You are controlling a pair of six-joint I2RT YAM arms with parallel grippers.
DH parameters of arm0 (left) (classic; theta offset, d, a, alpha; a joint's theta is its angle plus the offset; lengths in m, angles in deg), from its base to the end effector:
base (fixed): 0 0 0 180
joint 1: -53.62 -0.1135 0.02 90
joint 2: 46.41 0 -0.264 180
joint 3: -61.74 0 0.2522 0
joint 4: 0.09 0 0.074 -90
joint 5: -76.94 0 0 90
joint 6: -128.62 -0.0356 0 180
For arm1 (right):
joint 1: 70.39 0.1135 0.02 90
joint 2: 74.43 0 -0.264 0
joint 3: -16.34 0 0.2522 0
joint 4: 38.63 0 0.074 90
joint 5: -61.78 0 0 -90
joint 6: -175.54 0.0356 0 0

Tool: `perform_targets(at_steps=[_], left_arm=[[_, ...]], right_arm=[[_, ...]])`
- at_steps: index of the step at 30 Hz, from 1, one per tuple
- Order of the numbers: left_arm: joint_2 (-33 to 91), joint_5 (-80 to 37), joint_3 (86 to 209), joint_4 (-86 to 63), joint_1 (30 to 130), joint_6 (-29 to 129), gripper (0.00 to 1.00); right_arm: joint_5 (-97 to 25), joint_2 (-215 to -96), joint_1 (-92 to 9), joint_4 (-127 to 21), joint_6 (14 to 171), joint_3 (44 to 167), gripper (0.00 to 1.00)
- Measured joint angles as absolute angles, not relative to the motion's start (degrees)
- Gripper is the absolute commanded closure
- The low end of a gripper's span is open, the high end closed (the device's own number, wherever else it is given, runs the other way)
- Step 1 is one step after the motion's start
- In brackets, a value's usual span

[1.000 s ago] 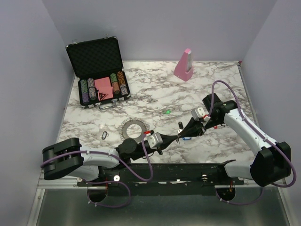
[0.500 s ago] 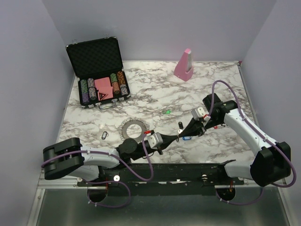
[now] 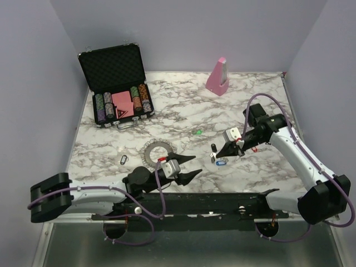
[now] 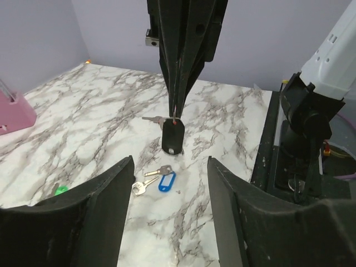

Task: Put the keys on the keyring

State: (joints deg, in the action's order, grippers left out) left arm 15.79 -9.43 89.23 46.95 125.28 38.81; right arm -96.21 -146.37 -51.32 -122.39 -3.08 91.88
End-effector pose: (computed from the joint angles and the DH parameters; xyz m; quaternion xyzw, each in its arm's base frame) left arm 0.0686 -0.1998 0.2268 0.3460 0.5232 -0.4407 0.6421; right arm 0.1828 0.0981 0.2943 -0.6952 0.4486 0.4170 0.3761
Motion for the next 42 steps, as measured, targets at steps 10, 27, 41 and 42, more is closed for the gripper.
perform_targets(at_steps=[10,27,41,42], left_arm=[[5.6,-9.9,94.2,23.2,125.3,32.4,0.12],[24.5,-11.3,104.9,28.9,125.3,33.1,0.56],[27.9,-15.9,106.9,30.6,125.3,36.3,0.71],[27.9,-15.9,107.0,30.6,125.3,36.4,0.71]], right_arm=[[-81.0,-145.5,-47.2,-126.9,-6.4,97.0,0.99],[-78.9,-145.2,-45.2,-126.6,-4.4,96.1,0.99],[-79.7,-145.1,-45.2,-126.1,-3.8,95.8,0.99],[-79.7,-145.1,-45.2,-126.1,-3.8,95.8,0.99]])
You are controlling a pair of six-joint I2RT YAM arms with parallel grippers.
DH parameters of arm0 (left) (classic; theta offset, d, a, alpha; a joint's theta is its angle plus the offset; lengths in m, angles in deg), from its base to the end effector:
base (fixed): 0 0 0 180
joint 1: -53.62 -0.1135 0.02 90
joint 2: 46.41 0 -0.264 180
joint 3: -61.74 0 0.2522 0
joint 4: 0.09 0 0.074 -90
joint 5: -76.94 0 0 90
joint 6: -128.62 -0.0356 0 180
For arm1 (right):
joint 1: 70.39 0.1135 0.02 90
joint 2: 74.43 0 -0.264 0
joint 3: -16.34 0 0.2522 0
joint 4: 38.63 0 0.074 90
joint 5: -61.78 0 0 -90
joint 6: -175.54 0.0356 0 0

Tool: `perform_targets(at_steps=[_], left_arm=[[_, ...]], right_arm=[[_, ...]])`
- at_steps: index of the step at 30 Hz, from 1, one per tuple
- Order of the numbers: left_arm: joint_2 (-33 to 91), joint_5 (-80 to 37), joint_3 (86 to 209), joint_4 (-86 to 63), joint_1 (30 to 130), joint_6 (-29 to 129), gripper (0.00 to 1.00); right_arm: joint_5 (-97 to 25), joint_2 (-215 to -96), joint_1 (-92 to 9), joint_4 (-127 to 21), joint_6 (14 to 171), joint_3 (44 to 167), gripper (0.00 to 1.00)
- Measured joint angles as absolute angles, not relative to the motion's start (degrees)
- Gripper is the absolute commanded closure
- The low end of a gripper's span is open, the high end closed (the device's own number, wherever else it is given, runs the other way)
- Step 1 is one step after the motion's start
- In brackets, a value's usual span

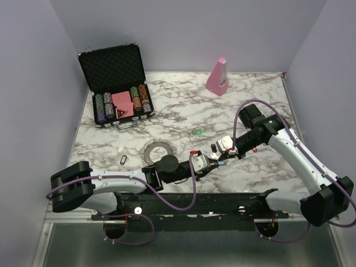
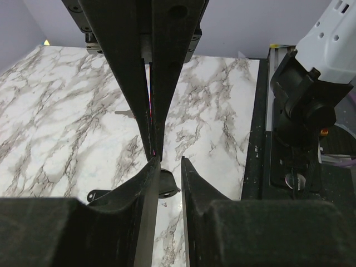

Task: Put the keys on the keyring

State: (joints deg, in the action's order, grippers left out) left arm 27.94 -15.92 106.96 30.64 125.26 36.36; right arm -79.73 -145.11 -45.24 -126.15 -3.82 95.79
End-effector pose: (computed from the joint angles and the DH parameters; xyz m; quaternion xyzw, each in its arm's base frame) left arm 0.0861 -0.2650 0.2480 0.4332 0.5462 -0.4222 0.5794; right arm 0.1698 0.1105 0.3068 -0.7769 0.4490 0.3194 0.3046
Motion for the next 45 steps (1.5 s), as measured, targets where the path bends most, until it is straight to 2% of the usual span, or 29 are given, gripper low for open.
perform_targets(at_steps=[16,24,36,40,45], left_arm=[[28.3,-14.9,107.9,29.8,125.3,36.5,0.7],[28.3,-13.0,107.9,29.7,125.3,36.1,0.64],[28.3,-11.8,107.9,29.7,125.4,35.2,0.65],[28.2,-11.2,107.8,29.7,125.5,35.2,0.57],[26.6,-9.8,106.0,29.9,125.3,35.1,0.55]], right_arm=[[-80.4,-145.1,-45.2,-126.1,-3.8,95.8,0.99],[-80.4,-145.1,-45.2,-125.8,-3.8,95.8,0.99],[-80.4,-145.1,-45.2,-125.3,-3.8,95.8,0.99],[-80.4,-145.1,-45.2,-125.2,-3.8,95.8,0.99],[-80.7,-145.1,-45.2,-125.4,-3.8,95.8,0.99]])
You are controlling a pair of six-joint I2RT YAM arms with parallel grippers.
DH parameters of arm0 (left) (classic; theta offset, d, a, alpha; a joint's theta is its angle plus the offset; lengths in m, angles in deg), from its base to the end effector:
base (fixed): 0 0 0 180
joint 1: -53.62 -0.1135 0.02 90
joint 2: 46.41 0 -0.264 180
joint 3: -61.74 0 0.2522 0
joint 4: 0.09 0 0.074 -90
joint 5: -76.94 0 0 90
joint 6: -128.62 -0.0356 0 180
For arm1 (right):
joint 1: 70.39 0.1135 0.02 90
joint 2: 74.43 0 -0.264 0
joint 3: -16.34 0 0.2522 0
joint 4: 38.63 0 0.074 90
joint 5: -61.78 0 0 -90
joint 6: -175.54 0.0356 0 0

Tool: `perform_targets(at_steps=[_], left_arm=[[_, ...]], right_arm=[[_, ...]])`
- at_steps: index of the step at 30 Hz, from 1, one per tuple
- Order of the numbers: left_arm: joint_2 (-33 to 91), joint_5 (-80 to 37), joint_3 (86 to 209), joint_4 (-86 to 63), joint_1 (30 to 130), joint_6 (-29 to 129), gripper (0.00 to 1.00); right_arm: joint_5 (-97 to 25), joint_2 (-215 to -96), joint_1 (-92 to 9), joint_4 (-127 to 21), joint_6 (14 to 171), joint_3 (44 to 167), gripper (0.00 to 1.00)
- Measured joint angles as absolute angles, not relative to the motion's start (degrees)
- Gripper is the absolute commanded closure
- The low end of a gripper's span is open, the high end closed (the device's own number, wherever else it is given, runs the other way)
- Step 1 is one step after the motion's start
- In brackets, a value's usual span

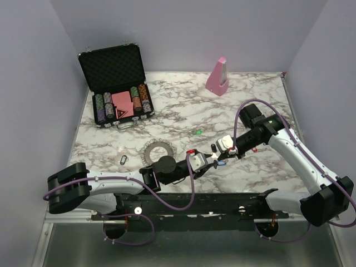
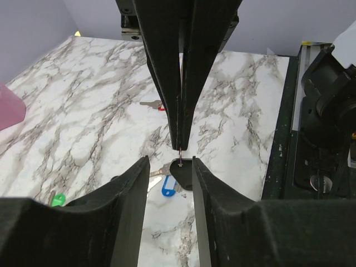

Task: Put the keys on the keyring

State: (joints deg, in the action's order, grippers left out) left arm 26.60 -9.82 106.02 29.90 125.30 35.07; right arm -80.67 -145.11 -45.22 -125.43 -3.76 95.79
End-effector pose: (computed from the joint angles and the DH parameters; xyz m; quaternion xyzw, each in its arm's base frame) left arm 0.0879 -0.2590 0.2472 0.4106 0.5660 -0.3839 0.6030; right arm 0.1706 0.1114 0.3075 -0.7752 0.4441 0.3228 0.3126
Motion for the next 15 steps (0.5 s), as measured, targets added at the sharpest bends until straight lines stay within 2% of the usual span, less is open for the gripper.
perform_targets(at_steps=[9,15], left_arm=[[25.2,-9.7,105.2,29.9,125.3,35.0,0.55],[25.5,-9.9,105.4,29.7,125.3,35.0,0.6]], right_arm=[[-81.4,-145.1,-45.2,-125.5,-3.4,95.8,0.99],[-81.5,-145.1,-45.2,-125.5,-3.4,95.8,0.99]])
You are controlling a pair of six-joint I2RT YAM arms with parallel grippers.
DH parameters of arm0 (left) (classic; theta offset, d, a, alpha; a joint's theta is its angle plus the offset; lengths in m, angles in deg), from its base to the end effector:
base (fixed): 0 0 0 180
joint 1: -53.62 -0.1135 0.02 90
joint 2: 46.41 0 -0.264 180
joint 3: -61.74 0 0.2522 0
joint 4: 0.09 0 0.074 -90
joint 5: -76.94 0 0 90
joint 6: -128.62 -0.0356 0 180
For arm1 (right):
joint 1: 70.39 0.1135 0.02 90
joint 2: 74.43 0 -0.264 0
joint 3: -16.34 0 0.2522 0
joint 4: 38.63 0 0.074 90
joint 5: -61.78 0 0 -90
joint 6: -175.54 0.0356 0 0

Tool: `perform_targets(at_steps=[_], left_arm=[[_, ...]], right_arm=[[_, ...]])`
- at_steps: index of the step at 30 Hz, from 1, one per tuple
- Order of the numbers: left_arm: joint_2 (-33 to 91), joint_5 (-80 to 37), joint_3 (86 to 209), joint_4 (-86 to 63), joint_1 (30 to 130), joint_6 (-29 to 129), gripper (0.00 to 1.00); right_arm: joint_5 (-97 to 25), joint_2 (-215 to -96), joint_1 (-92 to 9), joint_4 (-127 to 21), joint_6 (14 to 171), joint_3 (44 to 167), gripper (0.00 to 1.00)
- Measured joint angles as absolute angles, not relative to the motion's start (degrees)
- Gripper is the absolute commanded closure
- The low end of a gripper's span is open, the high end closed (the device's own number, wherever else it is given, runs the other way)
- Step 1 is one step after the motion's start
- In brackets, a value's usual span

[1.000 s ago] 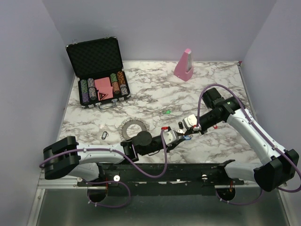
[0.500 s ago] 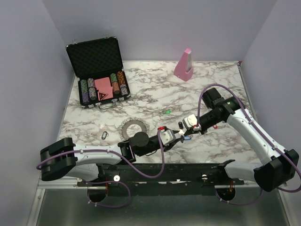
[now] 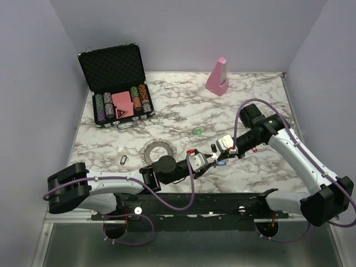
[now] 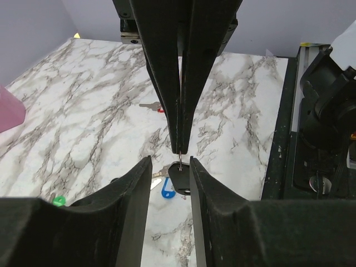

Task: Put the keys on the keyring

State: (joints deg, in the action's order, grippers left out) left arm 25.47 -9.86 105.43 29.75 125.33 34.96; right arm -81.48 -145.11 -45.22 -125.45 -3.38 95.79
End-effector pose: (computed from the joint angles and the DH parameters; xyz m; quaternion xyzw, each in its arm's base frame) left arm 0.0865 -0.2554 0.2484 0.4100 0.5635 -0.3850 0.6051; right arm 0.1704 0.1116 0.3079 -0.7714 0.4445 0.3294 0.3144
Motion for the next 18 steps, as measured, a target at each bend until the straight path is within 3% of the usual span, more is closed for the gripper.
perform_targets(at_steps=[18], left_arm=[[28.2,-12.0,107.7,27.1,125.3,35.0,0.81]], right_arm=[[-81.9,-145.1,-45.2,-125.5,-3.4,95.8,0.99]])
